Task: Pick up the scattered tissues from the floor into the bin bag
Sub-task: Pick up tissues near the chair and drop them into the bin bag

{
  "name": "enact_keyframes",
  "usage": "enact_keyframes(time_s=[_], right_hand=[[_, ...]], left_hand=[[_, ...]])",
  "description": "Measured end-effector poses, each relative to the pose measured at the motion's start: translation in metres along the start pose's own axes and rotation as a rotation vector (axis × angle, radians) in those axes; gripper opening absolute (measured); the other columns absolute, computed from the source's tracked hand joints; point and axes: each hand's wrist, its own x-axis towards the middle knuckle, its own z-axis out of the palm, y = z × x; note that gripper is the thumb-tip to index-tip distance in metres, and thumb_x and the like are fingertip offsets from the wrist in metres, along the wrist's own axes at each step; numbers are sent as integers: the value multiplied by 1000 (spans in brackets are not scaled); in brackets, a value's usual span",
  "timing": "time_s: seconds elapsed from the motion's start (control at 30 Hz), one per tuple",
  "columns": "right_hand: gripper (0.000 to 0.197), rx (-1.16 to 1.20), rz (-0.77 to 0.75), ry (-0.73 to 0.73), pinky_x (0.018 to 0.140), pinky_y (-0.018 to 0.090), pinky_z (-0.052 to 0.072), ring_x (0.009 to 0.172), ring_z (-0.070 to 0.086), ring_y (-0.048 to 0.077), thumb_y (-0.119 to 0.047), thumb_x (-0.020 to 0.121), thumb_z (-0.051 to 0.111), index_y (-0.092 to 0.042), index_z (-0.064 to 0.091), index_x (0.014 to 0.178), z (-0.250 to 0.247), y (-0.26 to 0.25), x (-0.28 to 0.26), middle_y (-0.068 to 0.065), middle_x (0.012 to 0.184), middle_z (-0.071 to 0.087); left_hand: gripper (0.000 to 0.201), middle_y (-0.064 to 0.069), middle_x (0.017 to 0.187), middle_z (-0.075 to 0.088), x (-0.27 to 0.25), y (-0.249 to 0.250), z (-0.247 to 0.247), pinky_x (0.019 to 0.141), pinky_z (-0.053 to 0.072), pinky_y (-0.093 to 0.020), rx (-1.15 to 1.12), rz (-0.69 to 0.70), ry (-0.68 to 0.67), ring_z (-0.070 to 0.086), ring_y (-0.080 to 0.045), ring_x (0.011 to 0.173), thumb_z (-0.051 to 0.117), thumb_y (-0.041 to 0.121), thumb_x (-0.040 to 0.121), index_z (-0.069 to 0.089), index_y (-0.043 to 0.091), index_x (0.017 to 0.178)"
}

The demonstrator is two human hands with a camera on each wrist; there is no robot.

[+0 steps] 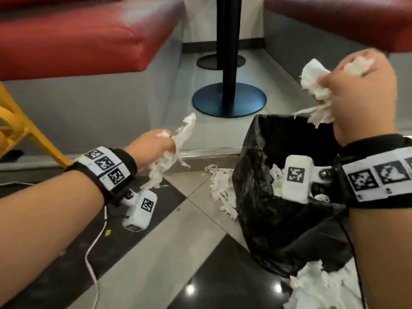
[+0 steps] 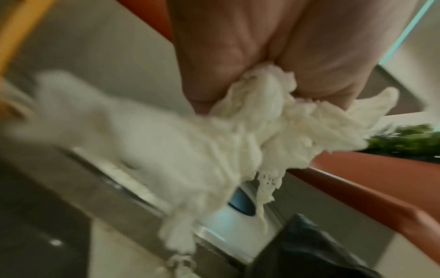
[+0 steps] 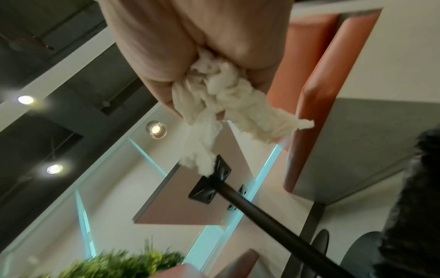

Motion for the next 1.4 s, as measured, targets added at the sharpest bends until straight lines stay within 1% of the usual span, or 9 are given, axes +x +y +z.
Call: enact_keyframes(time_s=[0.2, 0.33, 0.43, 0.57, 0.73, 0.87, 0.97, 1.07, 1.4], right_hand=[[29, 13, 48, -42, 67, 22, 43, 74, 50, 4, -8, 70, 56, -30, 42, 83, -28, 29, 13, -10, 85, 51], [44, -136, 52, -95, 77, 27, 45, 98, 49, 17, -1, 68, 52, -23, 41, 104, -40, 49, 14, 8, 120, 48], [48, -259, 50, -164, 88, 29, 41, 102, 43, 17, 2, 77, 47, -17, 41, 121, -48, 57, 13, 5, 122, 40], [46, -402, -4, -220, 87, 22, 36, 104, 42, 18, -4, 85, 48, -16, 38, 128, -55, 64, 7, 9, 130, 37], [45, -274, -297, -84, 77, -5, 29, 86, 35, -9, 5, 78, 40, -21, 43, 114, -47, 44, 0, 7, 118, 38], [51, -406, -418, -1, 97, 12, 33, 105, 41, 1, 4, 71, 38, -12, 53, 118, -37, 54, 2, 5, 118, 41], [57, -951, -134, -419, 101, 44, 39, 121, 45, 36, -9, 79, 55, -22, 43, 133, -31, 93, -5, 15, 135, 42], [71, -1009, 92, -542, 109, 48, 35, 131, 37, 36, -26, 80, 67, -27, 32, 142, -29, 107, -18, 12, 147, 32], [13, -424, -89, -443, 81, 11, 47, 100, 59, 3, -30, 77, 63, -39, 64, 86, 30, 89, -113, -22, 109, 55]], left_hand=[[20, -3, 72, 55, 18, 119, 100, 64, 42, -37, -202, 192, -45, 52, -21, 65, 60, 24, 61, 61, 15, 78], [64, -12, 110, 68, 31, 144, 172, 95, 51, -45, -214, 183, -149, 65, -29, 101, 69, 46, 61, 61, 10, 113], [105, -6, 135, 52, 29, 135, 201, 102, 44, -45, 110, 69, -266, 53, -26, 120, 71, 68, 52, 35, 19, 139], [86, -6, 145, 37, 26, 120, 196, 100, 40, -31, 293, 164, -169, 45, -22, 126, 69, 54, 73, 29, 22, 142], [52, -3, 139, 46, 25, 103, 140, 92, 33, -26, 364, 203, 13, 46, -20, 125, 64, 42, 82, 49, 22, 128], [33, -3, 112, 58, 32, 62, 101, 81, 37, -24, 474, 133, 31, 55, -20, 99, 65, 30, 84, 60, 15, 112], [18, 0, 95, 57, 51, 12, 92, 76, 38, -25, 576, 80, 37, 58, -26, 98, 64, 24, 82, 64, 18, 99], [21, -5, 113, 61, 73, -37, 106, 82, 42, -30, 739, 68, -71, 57, -27, 106, 61, 19, 82, 63, 20, 102], [83, -10, 155, 13, 133, -148, 217, 108, 35, -48, 1017, 253, -435, 24, -41, 135, 70, 34, 73, 25, 32, 142]])
